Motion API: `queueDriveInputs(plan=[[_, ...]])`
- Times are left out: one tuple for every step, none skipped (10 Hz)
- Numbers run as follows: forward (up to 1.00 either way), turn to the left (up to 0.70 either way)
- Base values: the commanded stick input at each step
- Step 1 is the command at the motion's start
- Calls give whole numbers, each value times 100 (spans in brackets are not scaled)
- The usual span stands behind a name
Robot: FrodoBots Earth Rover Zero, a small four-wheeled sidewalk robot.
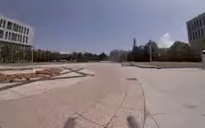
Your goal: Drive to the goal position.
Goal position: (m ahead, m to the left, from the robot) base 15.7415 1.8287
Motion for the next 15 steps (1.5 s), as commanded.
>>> queueDriveInputs(plan=[[100, 0], [100, 0], [100, 0], [100, 0], [100, 0], [100, 0], [100, 0], [100, 0], [100, 0], [100, 0], [100, 0], [100, 0], [100, 0], [100, 0], [100, 0]])
